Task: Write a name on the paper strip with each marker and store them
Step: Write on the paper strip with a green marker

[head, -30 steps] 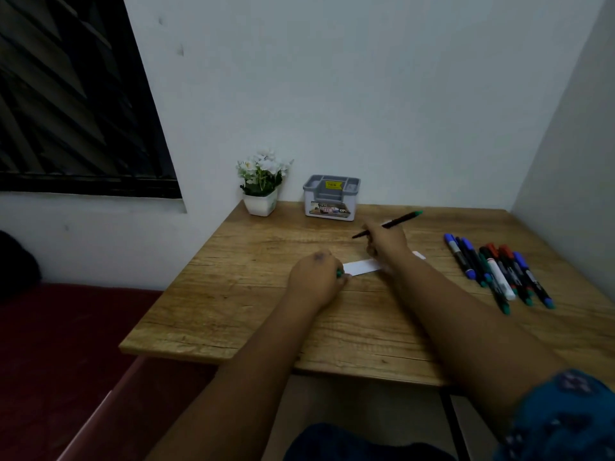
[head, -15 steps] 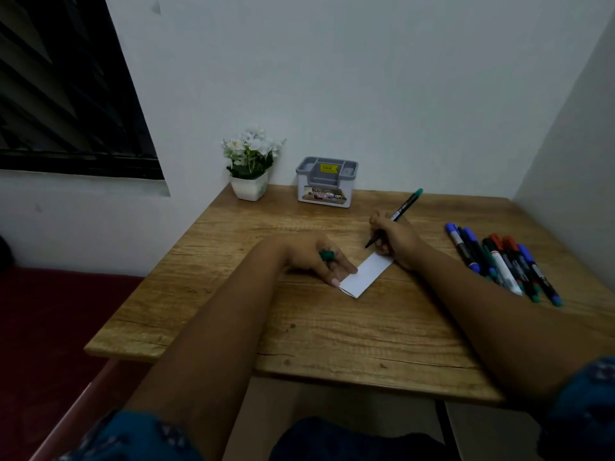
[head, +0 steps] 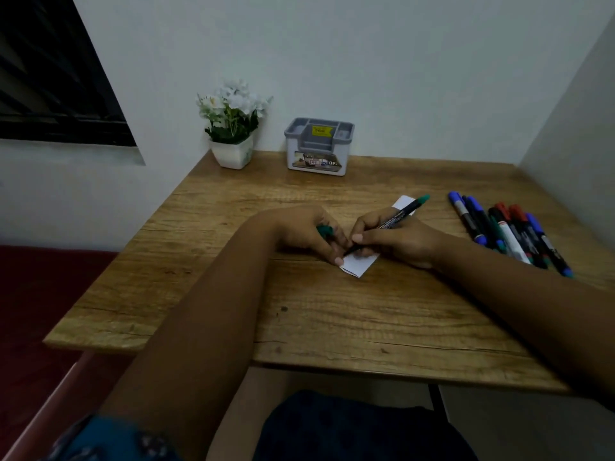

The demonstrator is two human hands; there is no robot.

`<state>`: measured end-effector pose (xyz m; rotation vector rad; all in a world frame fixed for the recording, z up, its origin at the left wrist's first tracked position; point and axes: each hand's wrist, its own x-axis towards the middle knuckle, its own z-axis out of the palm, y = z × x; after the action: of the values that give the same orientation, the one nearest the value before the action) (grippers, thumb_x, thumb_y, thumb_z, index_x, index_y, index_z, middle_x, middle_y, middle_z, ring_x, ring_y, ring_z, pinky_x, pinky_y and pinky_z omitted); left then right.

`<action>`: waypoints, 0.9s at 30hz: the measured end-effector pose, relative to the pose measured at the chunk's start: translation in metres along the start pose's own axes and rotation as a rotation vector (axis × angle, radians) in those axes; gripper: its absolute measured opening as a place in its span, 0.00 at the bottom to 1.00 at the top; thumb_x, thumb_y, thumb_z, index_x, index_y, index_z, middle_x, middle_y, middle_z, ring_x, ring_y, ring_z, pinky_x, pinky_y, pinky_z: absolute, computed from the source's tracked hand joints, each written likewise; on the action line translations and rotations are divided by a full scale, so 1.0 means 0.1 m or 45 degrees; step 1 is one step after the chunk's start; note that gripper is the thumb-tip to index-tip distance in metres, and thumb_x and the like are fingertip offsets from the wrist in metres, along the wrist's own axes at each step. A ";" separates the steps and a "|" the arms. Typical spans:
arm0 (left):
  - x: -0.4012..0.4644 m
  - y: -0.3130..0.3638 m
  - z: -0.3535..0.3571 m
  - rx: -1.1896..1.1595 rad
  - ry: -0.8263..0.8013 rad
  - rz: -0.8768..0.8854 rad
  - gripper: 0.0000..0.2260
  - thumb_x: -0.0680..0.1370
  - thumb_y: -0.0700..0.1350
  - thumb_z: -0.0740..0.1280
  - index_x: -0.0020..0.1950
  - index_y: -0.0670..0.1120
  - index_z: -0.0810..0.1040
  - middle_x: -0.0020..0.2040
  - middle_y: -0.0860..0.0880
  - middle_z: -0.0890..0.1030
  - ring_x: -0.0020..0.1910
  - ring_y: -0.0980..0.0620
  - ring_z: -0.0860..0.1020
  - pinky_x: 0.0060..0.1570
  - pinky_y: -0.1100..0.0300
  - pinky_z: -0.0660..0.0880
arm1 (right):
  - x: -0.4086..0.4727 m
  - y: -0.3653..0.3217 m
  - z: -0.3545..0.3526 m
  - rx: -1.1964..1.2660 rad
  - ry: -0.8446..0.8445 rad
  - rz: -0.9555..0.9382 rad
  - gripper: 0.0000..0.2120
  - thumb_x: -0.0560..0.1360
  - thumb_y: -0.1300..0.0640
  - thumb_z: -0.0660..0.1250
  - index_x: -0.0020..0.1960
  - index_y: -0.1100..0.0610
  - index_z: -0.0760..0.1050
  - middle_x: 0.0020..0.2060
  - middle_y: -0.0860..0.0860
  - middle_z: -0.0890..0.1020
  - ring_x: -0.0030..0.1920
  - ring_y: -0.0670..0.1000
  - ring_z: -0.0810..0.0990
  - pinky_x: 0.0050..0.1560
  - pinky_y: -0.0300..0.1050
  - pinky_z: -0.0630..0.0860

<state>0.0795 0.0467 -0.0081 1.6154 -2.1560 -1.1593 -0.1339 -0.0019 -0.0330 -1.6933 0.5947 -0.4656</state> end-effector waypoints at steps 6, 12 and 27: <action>0.00 0.01 0.01 0.034 0.023 -0.016 0.12 0.68 0.49 0.78 0.50 0.58 0.83 0.42 0.61 0.84 0.46 0.63 0.80 0.54 0.62 0.73 | -0.07 0.03 0.06 -0.341 0.086 -0.161 0.06 0.69 0.74 0.70 0.44 0.67 0.79 0.40 0.53 0.84 0.44 0.50 0.82 0.47 0.43 0.78; -0.02 0.02 0.01 0.029 -0.019 -0.007 0.12 0.69 0.48 0.77 0.49 0.59 0.82 0.44 0.60 0.84 0.46 0.63 0.81 0.55 0.62 0.74 | -0.12 0.06 0.12 -0.596 0.154 -0.302 0.04 0.68 0.64 0.71 0.42 0.61 0.82 0.39 0.54 0.85 0.42 0.57 0.83 0.45 0.59 0.79; -0.06 0.03 0.03 -0.074 -0.004 -0.041 0.14 0.69 0.44 0.77 0.53 0.56 0.83 0.46 0.55 0.85 0.46 0.62 0.81 0.52 0.64 0.73 | -0.12 0.03 0.12 -0.608 0.163 -0.261 0.04 0.69 0.70 0.72 0.41 0.64 0.82 0.39 0.59 0.84 0.42 0.58 0.82 0.45 0.53 0.78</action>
<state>0.0777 0.0534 -0.0063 1.6308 -2.0854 -1.2231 -0.1361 0.0142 -0.0383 -2.2048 0.6646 -0.6162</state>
